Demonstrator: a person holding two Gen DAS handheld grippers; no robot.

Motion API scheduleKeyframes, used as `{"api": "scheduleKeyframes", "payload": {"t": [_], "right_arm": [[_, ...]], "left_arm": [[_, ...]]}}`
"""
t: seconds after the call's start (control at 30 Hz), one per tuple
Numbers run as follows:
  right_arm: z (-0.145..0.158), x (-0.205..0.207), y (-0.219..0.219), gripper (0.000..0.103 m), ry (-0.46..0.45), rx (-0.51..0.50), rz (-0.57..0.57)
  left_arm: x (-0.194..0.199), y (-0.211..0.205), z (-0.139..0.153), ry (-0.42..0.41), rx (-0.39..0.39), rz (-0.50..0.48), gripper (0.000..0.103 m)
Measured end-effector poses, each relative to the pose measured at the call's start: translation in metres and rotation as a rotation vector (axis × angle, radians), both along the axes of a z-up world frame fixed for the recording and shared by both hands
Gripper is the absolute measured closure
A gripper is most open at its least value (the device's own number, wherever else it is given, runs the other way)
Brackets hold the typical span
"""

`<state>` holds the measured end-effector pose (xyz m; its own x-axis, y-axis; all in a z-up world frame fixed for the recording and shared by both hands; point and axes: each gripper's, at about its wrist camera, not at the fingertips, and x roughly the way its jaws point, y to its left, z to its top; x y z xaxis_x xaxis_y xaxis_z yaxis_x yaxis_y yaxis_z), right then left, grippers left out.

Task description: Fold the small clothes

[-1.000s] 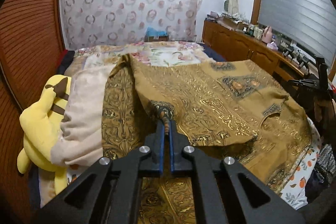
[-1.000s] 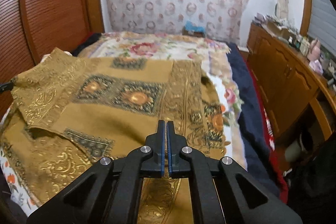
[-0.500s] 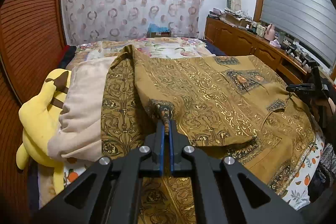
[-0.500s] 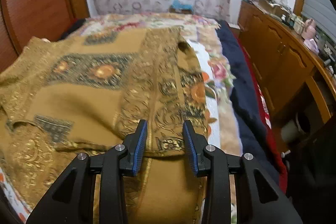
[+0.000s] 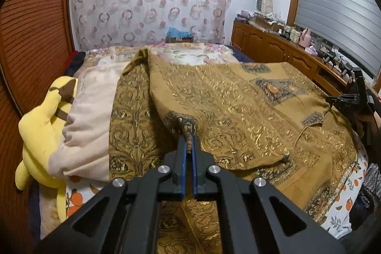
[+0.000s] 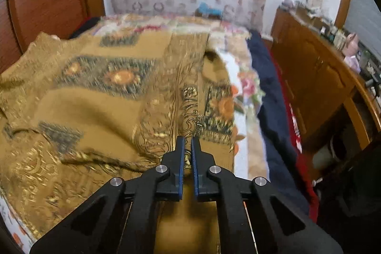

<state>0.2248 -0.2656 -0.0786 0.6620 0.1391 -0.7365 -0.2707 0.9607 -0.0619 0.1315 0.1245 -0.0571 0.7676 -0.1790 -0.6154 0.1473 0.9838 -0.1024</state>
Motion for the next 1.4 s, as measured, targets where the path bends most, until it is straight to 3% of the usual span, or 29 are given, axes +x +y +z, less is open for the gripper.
{"api": "scheduleKeyframes", "payload": {"t": [0.1,0.43,0.83,1.0,1.17,1.4], "right_arm": [[0.020,-0.010,0.001,0.101,-0.058,0.038,0.010],[0.053,-0.054,0.007,0.101,-0.081,0.088,0.101],[0.072,-0.131,0.009,0.101,-0.076,0.097,0.151],[0.062,-0.147,0.009,0.101,-0.036,0.088,0.153],[0.025,-0.150,0.009,0.101,0.041,0.055,0.131],[0.008,-0.147,0.009,0.101,0.067,0.031,0.121]], "left_arm": [[-0.005,0.003,0.012,-0.042,-0.029,0.011,0.102],[-0.035,0.015,0.040,-0.096,-0.067,0.021,0.102],[-0.098,0.036,0.028,-0.085,-0.103,0.065,0.102],[-0.110,0.044,0.008,-0.029,-0.077,0.102,0.102],[-0.105,0.046,-0.021,0.060,-0.076,0.129,0.102],[-0.103,0.042,-0.033,0.098,-0.065,0.145,0.101]]}}
